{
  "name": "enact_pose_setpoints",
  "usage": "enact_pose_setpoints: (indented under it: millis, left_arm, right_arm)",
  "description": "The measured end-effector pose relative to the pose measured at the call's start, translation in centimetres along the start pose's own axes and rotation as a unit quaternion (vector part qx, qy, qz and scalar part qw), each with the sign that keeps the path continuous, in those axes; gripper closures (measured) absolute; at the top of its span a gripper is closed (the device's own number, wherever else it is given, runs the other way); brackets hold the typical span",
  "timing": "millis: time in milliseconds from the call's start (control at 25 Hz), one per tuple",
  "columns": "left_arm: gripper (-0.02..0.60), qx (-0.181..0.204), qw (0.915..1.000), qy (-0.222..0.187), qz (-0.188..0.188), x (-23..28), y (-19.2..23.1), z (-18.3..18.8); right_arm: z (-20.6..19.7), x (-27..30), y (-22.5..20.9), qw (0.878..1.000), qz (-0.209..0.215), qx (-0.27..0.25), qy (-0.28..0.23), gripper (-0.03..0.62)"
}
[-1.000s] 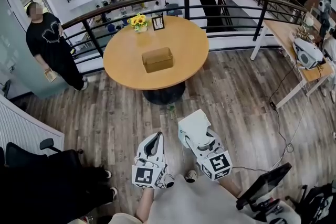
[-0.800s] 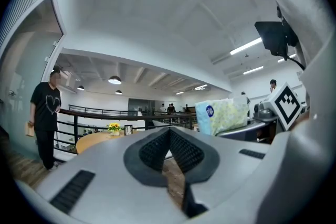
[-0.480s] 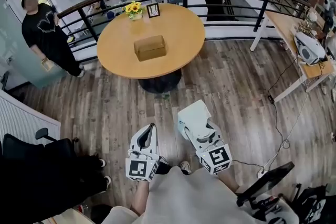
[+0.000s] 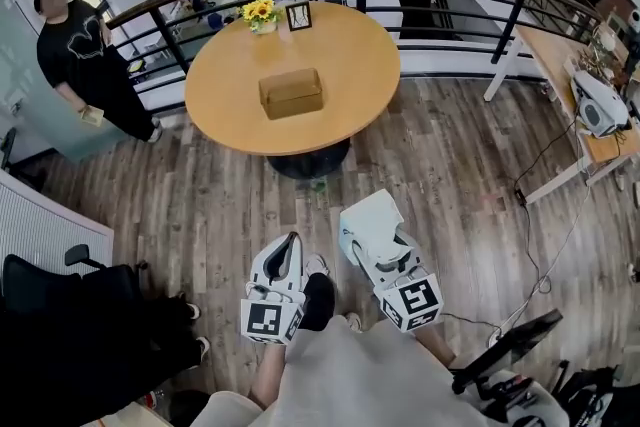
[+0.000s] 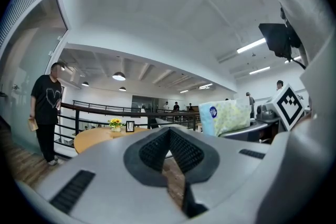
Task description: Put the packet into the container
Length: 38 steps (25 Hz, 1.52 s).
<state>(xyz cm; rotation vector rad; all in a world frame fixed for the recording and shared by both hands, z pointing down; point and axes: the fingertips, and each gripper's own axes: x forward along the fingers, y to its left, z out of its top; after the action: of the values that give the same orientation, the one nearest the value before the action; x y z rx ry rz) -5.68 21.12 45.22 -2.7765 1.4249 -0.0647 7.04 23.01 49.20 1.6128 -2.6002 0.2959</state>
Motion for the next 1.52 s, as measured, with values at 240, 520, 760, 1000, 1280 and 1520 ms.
enact_pose_setpoints:
  millis: [240, 520, 760, 1000, 1280, 1520]
  left_arm:
    - [0.577, -0.005, 0.9999, -0.009, -0.003, 4.0, 2.8, -0.1]
    - [0.577, -0.016, 0.9995, -0.024, -0.014, 9.4, 7.8, 1.7]
    - [0.577, -0.026, 0.9986, -0.045, -0.009, 12.6, 12.8, 3.1]
    - [0.577, -0.035, 0.9986, -0.038, -0.010, 14.0, 15.1, 2.6]
    - [0.577, -0.049, 0.9984, -0.017, -0.022, 15.8, 16.5, 1.4]
    - [0.577, -0.046, 0.9987, -0.008, -0.020, 18.4, 17.4, 0.6]
  right_arm:
    - [0.7, 4.6, -1.8, 1.000, 0.002, -0.004, 0.009, 0.342]
    - [4.4, 11.1, -3.4, 1.000, -0.002, -0.012, 0.003, 0.342]
    - [6.8, 16.8, -3.8, 1.000, -0.004, -0.024, -0.007, 0.342]
    - [7.3, 19.8, -3.8, 1.000, -0.006, -0.028, 0.001, 0.342]
    - [7.1, 22.2, -4.5, 0.999, -0.014, -0.022, 0.019, 0.342]
    - [6.8, 24.6, -6.6, 1.000, -0.012, -0.010, 0.022, 0.342]
